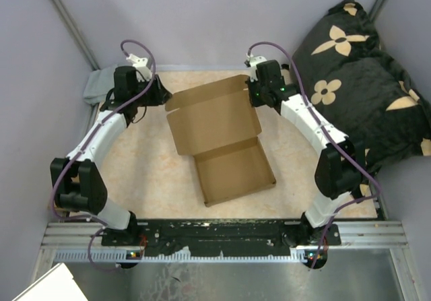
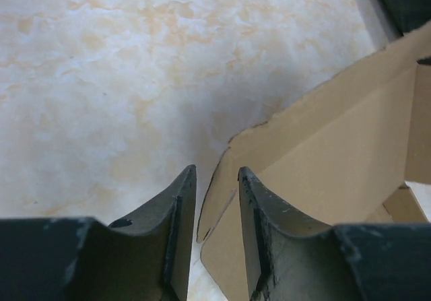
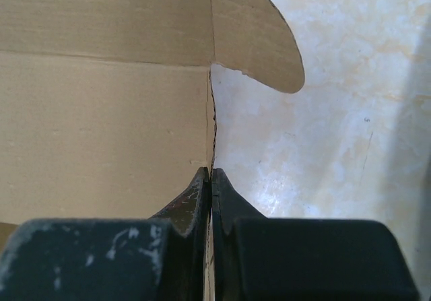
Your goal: Fold the paper box
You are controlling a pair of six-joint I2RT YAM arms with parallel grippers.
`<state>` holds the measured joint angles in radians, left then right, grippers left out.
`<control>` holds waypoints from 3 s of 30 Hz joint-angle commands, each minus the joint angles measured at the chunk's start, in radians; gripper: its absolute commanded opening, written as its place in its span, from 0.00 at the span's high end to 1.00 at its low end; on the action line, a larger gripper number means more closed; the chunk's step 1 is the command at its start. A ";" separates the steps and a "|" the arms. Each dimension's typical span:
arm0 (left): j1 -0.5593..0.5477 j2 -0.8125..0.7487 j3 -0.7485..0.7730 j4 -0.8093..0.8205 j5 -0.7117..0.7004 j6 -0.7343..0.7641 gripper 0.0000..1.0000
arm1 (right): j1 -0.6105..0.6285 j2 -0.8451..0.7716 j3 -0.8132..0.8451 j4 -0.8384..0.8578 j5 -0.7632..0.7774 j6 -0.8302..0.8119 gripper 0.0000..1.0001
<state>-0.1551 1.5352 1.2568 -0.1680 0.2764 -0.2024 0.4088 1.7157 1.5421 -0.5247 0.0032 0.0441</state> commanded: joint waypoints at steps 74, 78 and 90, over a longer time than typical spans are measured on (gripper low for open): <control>-0.052 0.044 0.152 -0.264 0.054 0.202 0.60 | 0.007 -0.199 -0.270 0.517 0.047 0.014 1.00; -0.052 0.079 0.153 -0.275 0.113 0.193 0.64 | 0.007 -0.204 -0.268 0.513 0.043 0.009 1.00; -0.052 0.129 0.256 -0.341 0.226 0.185 1.00 | 0.007 -0.166 -0.209 0.431 0.020 0.011 1.00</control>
<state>-0.2012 1.6550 1.4513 -0.4770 0.4377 -0.0223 0.4103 1.5646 1.2709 -0.1017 0.0517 0.0521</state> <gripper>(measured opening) 0.011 0.009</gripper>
